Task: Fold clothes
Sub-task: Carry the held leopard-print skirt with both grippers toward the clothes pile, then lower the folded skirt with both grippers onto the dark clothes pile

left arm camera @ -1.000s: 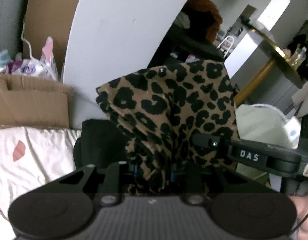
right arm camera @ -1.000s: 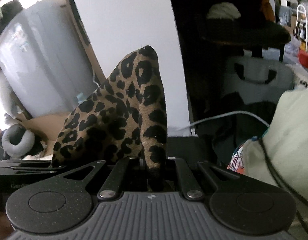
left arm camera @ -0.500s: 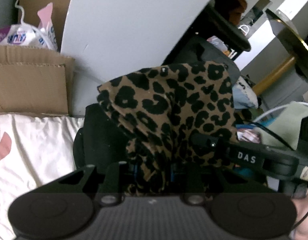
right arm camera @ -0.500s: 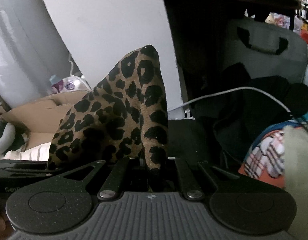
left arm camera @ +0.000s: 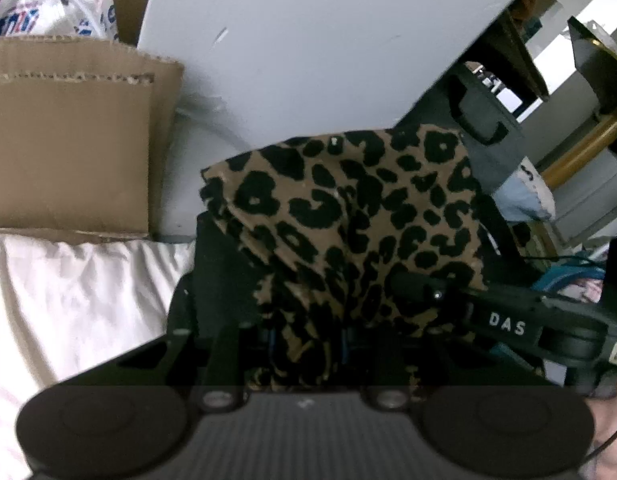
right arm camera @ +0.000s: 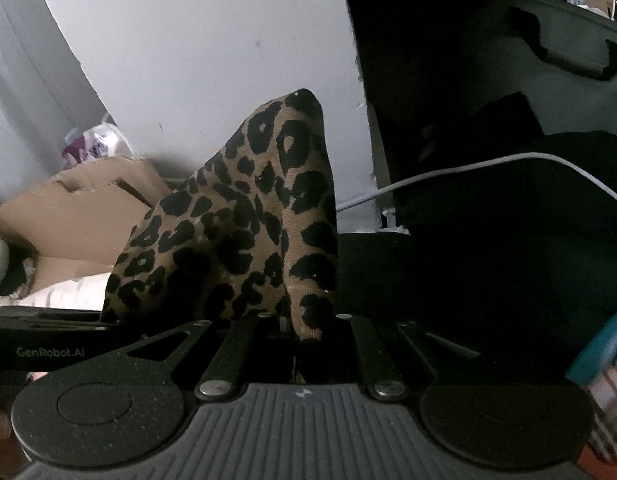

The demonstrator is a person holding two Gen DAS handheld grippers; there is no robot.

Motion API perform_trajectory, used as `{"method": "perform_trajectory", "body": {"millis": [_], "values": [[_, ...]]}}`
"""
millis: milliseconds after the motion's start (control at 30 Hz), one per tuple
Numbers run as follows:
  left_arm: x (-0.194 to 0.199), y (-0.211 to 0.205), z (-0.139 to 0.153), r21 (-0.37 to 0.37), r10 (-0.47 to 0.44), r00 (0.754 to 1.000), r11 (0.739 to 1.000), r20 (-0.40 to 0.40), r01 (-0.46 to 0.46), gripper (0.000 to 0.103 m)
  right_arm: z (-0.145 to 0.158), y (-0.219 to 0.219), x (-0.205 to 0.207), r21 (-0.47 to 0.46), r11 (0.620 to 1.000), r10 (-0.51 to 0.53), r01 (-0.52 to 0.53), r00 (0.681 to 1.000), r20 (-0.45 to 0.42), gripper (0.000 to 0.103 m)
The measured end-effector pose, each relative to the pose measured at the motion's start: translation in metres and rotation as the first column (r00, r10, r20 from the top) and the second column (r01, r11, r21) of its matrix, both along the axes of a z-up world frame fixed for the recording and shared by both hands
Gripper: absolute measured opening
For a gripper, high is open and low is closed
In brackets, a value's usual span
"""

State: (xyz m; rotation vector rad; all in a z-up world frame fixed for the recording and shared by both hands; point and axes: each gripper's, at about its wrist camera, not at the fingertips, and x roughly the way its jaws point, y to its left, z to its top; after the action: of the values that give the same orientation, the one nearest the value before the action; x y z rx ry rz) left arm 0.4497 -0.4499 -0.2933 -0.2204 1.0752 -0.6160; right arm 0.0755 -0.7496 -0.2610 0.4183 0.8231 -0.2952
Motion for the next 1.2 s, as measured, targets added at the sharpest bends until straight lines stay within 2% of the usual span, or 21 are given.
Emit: {"method": "perform_trajectory", "body": {"millis": [333, 433, 500, 600, 700, 800, 900, 967, 1067, 1200], "values": [[0.024, -0.006, -0.037, 0.016, -0.004, 1.000, 1.000, -0.009, 0.004, 0.029, -0.041, -0.014, 0.027, -0.017, 0.999, 0.036, -0.036, 0.999, -0.038, 0.006], [0.030, -0.008, -0.047, 0.036, 0.009, 1.000, 0.999, -0.019, -0.008, 0.036, -0.051, -0.018, 0.033, -0.039, 0.999, 0.027, -0.029, 0.999, -0.046, 0.007], [0.032, -0.001, -0.053, 0.024, 0.023, 0.999, 0.999, -0.032, -0.022, 0.036, -0.056, -0.021, 0.035, -0.063, 0.998, 0.018, -0.020, 0.999, -0.043, 0.015], [0.031, 0.010, -0.056, 0.011, 0.041, 0.998, 0.999, -0.049, -0.041, 0.042, -0.057, -0.022, 0.029, -0.087, 0.996, -0.024, 0.025, 1.000, 0.009, 0.019], [0.028, 0.021, -0.048, 0.031, 0.063, 0.997, 0.998, -0.047, -0.061, 0.045, -0.053, -0.014, 0.016, -0.121, 0.990, -0.067, 0.077, 0.994, 0.087, 0.019], [0.020, 0.031, -0.032, 0.035, 0.052, 0.999, 0.998, -0.001, -0.052, 0.044, -0.048, -0.007, -0.001, -0.149, 0.982, -0.094, 0.114, 0.986, 0.134, 0.019], [0.012, 0.035, -0.010, 0.036, 0.026, 0.999, 0.999, 0.048, -0.027, 0.035, -0.045, 0.002, -0.014, -0.158, 0.978, -0.109, 0.135, 0.981, 0.164, 0.019], [0.007, 0.035, 0.003, 0.039, 0.013, 0.997, 0.999, 0.080, -0.016, 0.028, -0.045, 0.007, -0.015, -0.159, 0.977, -0.112, 0.139, 0.979, 0.169, 0.019], [0.000, 0.028, 0.016, 0.041, -0.019, 0.991, 0.999, 0.134, 0.014, 0.022, -0.044, 0.013, -0.020, -0.169, 0.975, -0.117, 0.146, 0.979, 0.167, 0.019], [-0.004, 0.011, 0.020, 0.048, -0.078, 0.984, 0.996, 0.161, 0.071, 0.022, -0.048, 0.016, -0.027, -0.133, 0.980, -0.129, 0.149, 0.981, 0.148, 0.019]]}}
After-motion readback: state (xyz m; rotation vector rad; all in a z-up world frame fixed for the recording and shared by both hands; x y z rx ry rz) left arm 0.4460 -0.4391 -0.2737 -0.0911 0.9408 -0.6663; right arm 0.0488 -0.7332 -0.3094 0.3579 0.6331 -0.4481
